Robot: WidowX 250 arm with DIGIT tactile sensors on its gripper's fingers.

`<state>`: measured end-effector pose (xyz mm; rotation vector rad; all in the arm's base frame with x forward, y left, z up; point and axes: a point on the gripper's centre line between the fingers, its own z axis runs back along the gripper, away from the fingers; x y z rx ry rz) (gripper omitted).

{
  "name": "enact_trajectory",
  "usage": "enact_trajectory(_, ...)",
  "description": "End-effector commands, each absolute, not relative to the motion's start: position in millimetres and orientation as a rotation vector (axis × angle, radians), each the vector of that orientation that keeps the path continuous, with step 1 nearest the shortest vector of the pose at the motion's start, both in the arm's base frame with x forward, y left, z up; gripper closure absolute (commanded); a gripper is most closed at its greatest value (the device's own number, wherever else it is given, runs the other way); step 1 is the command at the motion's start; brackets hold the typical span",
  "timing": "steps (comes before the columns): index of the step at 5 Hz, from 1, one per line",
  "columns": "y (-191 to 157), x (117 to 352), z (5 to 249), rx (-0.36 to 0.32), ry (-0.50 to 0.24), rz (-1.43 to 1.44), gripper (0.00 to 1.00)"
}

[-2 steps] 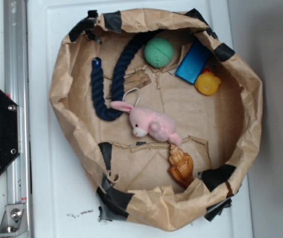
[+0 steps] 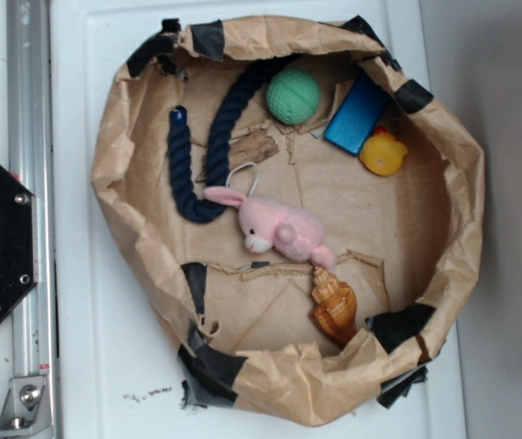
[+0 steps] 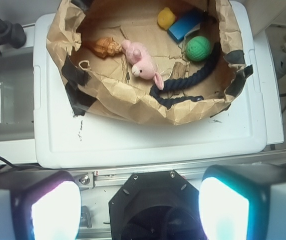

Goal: Grab the shell.

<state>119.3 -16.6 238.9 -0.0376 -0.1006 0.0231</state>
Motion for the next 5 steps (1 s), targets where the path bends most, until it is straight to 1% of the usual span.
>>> enact_trajectory(1,-18,201,184,-0.207,-0.030,-0.389,0.00)
enact_trajectory(2,-10,233,161,-0.217,-0.032,-0.641,0.00)
enact_trajectory(3,-9,255,150,-0.131,-0.091,-0.763,0.00)
enact_trajectory(4,-10,279,141,-0.061,-0.170,-0.816,0.00)
enact_trajectory(5,-20,296,124,-0.033,-0.225,-0.870,0.00)
